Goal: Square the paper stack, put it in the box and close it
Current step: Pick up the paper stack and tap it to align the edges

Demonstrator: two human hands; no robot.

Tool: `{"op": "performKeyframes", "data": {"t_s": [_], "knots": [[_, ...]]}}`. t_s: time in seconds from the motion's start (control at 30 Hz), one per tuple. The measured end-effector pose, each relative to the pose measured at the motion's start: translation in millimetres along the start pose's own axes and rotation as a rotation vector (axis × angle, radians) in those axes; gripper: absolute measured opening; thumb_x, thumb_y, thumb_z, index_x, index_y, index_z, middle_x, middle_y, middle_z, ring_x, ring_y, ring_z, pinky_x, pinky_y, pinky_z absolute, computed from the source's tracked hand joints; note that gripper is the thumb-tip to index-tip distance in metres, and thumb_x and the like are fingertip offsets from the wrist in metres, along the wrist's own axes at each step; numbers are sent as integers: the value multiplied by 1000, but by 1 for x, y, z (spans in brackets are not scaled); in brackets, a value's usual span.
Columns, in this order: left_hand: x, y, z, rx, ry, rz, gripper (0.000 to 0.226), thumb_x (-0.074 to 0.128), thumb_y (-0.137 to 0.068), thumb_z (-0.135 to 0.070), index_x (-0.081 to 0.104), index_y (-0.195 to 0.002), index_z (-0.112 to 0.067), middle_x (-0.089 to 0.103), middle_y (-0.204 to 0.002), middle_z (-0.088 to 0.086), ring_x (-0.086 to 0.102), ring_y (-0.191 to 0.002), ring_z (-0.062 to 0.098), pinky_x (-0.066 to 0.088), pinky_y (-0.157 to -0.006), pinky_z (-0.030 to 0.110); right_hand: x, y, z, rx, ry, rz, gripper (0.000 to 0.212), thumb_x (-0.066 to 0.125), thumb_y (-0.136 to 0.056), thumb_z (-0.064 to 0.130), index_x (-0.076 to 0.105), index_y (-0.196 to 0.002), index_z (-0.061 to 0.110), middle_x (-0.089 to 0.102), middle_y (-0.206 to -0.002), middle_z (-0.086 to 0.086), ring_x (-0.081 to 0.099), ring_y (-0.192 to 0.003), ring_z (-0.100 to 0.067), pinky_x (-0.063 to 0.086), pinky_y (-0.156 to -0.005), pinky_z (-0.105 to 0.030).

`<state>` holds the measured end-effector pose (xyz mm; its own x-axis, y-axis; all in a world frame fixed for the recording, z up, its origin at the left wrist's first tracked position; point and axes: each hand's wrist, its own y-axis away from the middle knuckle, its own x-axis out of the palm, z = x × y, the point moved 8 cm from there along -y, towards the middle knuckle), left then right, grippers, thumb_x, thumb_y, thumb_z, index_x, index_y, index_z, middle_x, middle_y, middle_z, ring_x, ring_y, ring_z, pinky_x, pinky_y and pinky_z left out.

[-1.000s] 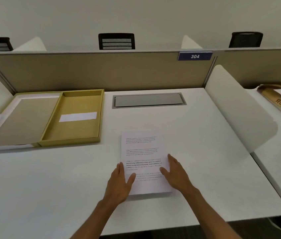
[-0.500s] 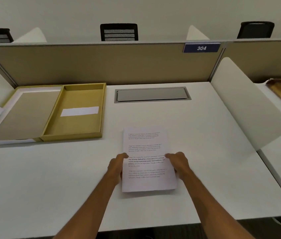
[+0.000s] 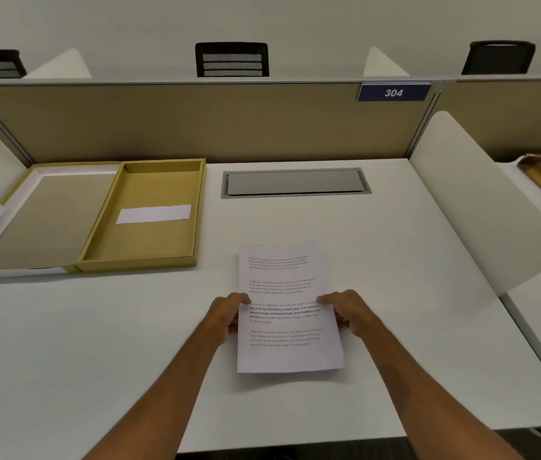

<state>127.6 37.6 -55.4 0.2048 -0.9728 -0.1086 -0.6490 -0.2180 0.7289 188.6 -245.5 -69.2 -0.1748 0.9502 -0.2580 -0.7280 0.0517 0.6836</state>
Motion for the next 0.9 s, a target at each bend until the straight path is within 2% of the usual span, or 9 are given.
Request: {"op": "performKeyframes", "data": {"t_s": [0.13, 0.2, 0.3, 0.43, 0.57, 0.67, 0.73, 0.83, 0.9], "knots": [[-5, -8, -1, 17, -40, 24, 13, 64, -88, -15, 65, -94, -4, 77, -77, 12, 73, -72, 28, 57, -61, 34, -6, -3, 2, -29, -3, 45, 25, 74, -84, 22, 69, -97, 1, 78, -78, -9, 74, -64, -23, 52, -53, -27], [-5, -11, -1, 28, -88, 35, 15, 63, -92, -16, 65, -100, -3, 77, -86, 13, 73, -80, 30, 58, -67, 37, -6, -4, 3, -44, -13, 80, 20, 73, -84, 21, 69, -93, 4, 79, -78, -8, 75, -64, -22, 53, -55, -28], [-3, -15, -3, 47, -181, 51, 21, 62, -95, -18, 63, -107, -1, 74, -104, 16, 70, -89, 32, 58, -76, 40, -3, -7, 3, -69, -41, 134, 13, 73, -86, 17, 67, -85, 6, 79, -89, -13, 76, -72, -25, 55, -60, -31], [-6, -16, -8, 63, -228, 39, 21, 64, -94, -14, 61, -109, 1, 72, -107, 18, 70, -87, 29, 58, -74, 41, 0, -6, 10, -141, -21, 139, 18, 73, -87, 12, 71, -101, 1, 79, -96, -12, 76, -86, -31, 62, -77, -43], [-10, -4, -23, 161, -266, -35, 19, 65, -92, -12, 61, -107, -1, 72, -108, 16, 72, -88, 28, 61, -75, 41, 0, 8, 27, -275, -7, 79, 20, 72, -88, 11, 71, -108, 7, 79, -95, -7, 77, -80, -24, 62, -65, -36], [-21, 21, -45, 321, -260, -101, 18, 69, -89, -12, 62, -104, -6, 73, -103, 10, 73, -87, 25, 62, -78, 43, -6, 31, 45, -448, -45, 18, 25, 73, -88, 11, 71, -112, 12, 78, -102, -5, 76, -85, -22, 63, -74, -40], [-29, 44, -62, 493, -267, -123, 17, 72, -87, -13, 63, -101, -10, 75, -100, 4, 74, -86, 19, 62, -77, 39, -12, 51, 60, -589, -83, -24, 29, 74, -86, 8, 72, -113, 18, 78, -103, 0, 76, -89, -16, 62, -78, -33], [-33, 83, -78, 718, -310, -148, 17, 73, -87, -19, 61, -97, -24, 72, -98, -14, 72, -87, 4, 58, -73, 17, -17, 78, 78, -752, -62, -113, 34, 72, -86, 3, 69, -106, 30, 75, -102, 12, 72, -92, -6, 59, -78, -19], [-35, 101, -79, 805, -285, -143, 26, 73, -87, -16, 59, -99, -35, 70, -99, -22, 69, -93, -4, 54, -75, 10, -18, 89, 81, -809, -49, -158, 38, 68, -86, -2, 67, -109, 28, 73, -101, 19, 70, -93, -1, 55, -75, -11]]}}
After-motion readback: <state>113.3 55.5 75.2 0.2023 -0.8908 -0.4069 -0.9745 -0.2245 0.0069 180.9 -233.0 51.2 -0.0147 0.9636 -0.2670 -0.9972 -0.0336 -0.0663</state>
